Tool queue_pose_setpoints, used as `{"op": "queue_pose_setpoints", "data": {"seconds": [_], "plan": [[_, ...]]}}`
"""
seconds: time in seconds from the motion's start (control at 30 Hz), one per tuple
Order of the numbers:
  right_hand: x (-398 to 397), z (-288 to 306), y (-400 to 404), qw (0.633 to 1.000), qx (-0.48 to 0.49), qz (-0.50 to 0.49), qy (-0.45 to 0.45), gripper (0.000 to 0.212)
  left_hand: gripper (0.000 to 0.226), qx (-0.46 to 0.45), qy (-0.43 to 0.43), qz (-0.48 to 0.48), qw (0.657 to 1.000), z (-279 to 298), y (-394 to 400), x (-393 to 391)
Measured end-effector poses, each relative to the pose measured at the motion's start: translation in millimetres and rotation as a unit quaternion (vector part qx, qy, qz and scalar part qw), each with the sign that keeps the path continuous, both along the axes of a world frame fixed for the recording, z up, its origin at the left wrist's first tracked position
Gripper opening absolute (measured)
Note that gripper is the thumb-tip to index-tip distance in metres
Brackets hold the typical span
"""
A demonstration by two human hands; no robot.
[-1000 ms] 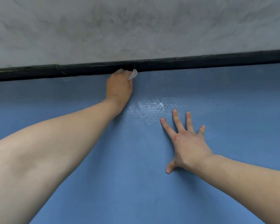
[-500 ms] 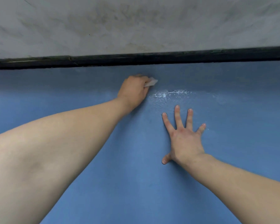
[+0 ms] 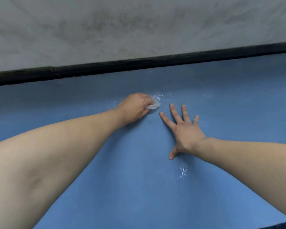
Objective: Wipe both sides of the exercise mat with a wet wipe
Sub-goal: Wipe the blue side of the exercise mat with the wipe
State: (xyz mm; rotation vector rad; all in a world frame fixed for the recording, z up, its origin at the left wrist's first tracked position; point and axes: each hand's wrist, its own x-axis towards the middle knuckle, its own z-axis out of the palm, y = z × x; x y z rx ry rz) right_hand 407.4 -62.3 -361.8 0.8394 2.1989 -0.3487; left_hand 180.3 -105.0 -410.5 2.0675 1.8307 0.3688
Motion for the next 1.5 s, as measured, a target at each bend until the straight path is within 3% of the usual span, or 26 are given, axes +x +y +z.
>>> {"op": "queue_pose_setpoints", "data": {"seconds": [0.13,0.17,0.27,0.3,0.43,0.47,0.57,0.6,0.7,0.73,0.87,0.9,1.0,1.03,1.17,1.2,1.3,1.33,1.37,1.43,1.5], "plan": [[1,1,-3,1.0,0.005,-0.014,0.006,0.172,0.007,0.047,-0.015,0.204,0.978,-1,9,-27],[1,-1,-2,1.0,0.011,-0.015,0.01,0.172,0.007,0.057,-0.009,0.182,0.982,-3,6,-21],[2,-5,-1,1.0,0.02,-0.017,0.011,0.173,0.016,0.032,-0.013,-0.09,0.995,-14,-8,-5],[2,-7,-1,1.0,0.023,-0.017,0.011,0.173,0.019,0.034,-0.001,-0.118,0.992,-12,-5,-13],[4,-11,0,0.999,0.021,-0.015,0.023,0.172,0.008,0.08,0.018,0.117,0.99,-15,5,-35],[5,-11,-1,0.999,0.018,-0.017,0.023,0.173,0.006,0.079,0.008,0.11,0.991,-14,0,-21],[5,-11,-2,0.999,0.023,-0.013,0.023,0.174,0.014,0.048,-0.009,-0.1,0.994,-18,-22,15],[5,-11,-2,0.999,0.022,-0.011,0.024,0.174,0.021,0.039,-0.001,-0.095,0.995,-16,-21,12],[7,-10,-1,0.999,0.016,-0.015,0.03,0.173,0.024,0.083,0.025,0.131,0.988,-20,-13,-4],[7,-10,-1,0.999,0.014,-0.018,0.032,0.172,0.023,0.08,0.021,0.16,0.984,-22,-20,3],[8,-7,-2,0.999,0.007,-0.026,0.043,0.171,0.03,0.048,0.016,-0.059,0.997,-16,-49,43],[8,-4,-3,0.999,0.007,-0.026,0.047,0.17,0.027,0.034,0.033,-0.04,0.998,-9,-47,36],[20,5,-12,0.997,0.02,-0.004,0.081,0.163,0.015,0.023,0.061,0.191,0.98,-2,-48,26],[27,8,-17,0.995,0.027,0.001,0.098,0.161,0.012,0.016,0.053,0.218,0.974,-1,-54,36],[62,14,-41,0.995,0.021,0.001,0.102,0.163,0.006,-0.008,0.03,0.024,0.999,-2,-86,80],[71,12,-46,0.996,0.018,0.0,0.09,0.164,0.007,-0.006,0.037,0.036,0.999,0,-86,75],[88,4,-58,0.999,0.01,-0.002,0.052,0.168,0.011,0.036,0.049,0.223,0.973,-3,-88,62],[90,1,-61,0.999,0.015,0.001,0.046,0.169,0.014,0.036,0.043,0.238,0.97,-6,-95,71],[91,0,-63,0.999,0.023,0.003,0.043,0.169,0.018,0.033,0.032,0.201,0.978,-8,-102,85],[90,-2,-64,0.998,0.031,0.001,0.045,0.169,0.026,0.021,0.018,0.032,0.999,-11,-119,112],[90,-3,-63,0.998,0.028,0.001,0.05,0.168,0.028,0.016,0.022,-0.013,1.0,-7,-121,107]]}}
